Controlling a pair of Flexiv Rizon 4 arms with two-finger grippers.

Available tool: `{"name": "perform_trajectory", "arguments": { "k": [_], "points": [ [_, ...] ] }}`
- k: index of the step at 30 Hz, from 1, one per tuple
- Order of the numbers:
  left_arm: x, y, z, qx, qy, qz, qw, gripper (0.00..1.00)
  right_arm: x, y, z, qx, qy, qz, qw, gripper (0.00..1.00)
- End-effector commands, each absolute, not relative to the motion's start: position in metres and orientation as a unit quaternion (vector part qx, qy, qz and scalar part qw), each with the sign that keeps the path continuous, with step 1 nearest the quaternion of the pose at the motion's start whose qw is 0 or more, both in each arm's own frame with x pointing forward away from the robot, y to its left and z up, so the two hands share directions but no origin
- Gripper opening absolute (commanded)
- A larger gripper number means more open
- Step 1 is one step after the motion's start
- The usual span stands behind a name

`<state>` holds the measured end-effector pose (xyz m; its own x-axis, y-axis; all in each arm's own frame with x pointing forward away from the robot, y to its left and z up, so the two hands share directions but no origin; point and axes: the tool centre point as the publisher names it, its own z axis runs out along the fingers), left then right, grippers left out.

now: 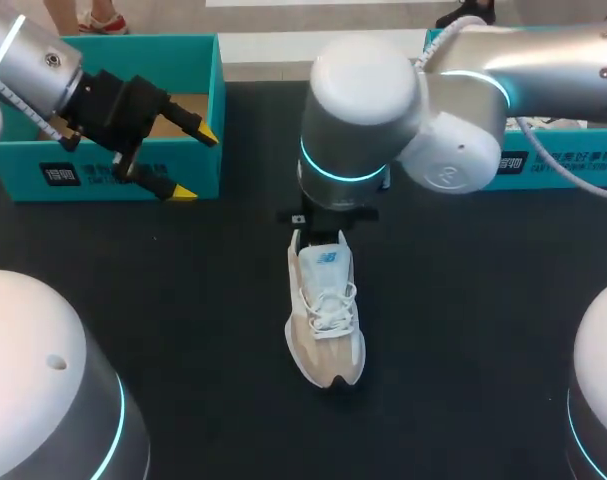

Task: Take the shoe out of the shoebox, open the shoe tongue, remove and reinsert the insole, then place the shoe into the shoebox

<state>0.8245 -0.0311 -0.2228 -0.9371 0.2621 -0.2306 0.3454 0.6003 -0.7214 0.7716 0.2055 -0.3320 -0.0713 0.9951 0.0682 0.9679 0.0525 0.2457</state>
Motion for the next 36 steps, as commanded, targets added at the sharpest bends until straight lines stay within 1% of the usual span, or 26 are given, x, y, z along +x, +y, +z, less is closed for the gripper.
{"name": "perform_trajectory", "arguments": {
  "k": [1,10,15,18,27,32,36],
  "points": [
    [0.824,-0.031,-0.223,0.170,0.894,-0.412,0.050,1.00,0.773,0.207,-0.343,0.678,0.725,0.110,0.050,0.00],
    [0.824,-0.031,-0.223,0.170,0.894,-0.412,0.050,1.00,0.773,0.197,-0.373,0.665,0.742,0.085,0.008,0.00],
    [0.824,-0.031,-0.223,0.170,0.894,-0.412,0.050,1.00,0.773,0.193,-0.390,0.661,0.747,0.077,-0.006,0.00],
    [0.824,-0.031,-0.223,0.170,0.894,-0.412,0.050,1.00,0.774,0.192,-0.392,0.658,0.750,0.074,-0.006,0.00],
    [0.824,-0.031,-0.223,0.170,0.894,-0.412,0.050,1.00,0.790,0.193,-0.360,0.645,0.759,0.076,0.054,0.00],
    [0.824,-0.031,-0.223,0.170,0.894,-0.412,0.050,1.00,0.811,0.196,-0.370,0.635,0.764,0.085,0.084,0.00],
    [0.824,-0.031,-0.223,0.170,0.894,-0.412,0.050,1.00,0.821,0.203,-0.388,0.630,0.765,0.094,0.094,0.00]
  ]
}}
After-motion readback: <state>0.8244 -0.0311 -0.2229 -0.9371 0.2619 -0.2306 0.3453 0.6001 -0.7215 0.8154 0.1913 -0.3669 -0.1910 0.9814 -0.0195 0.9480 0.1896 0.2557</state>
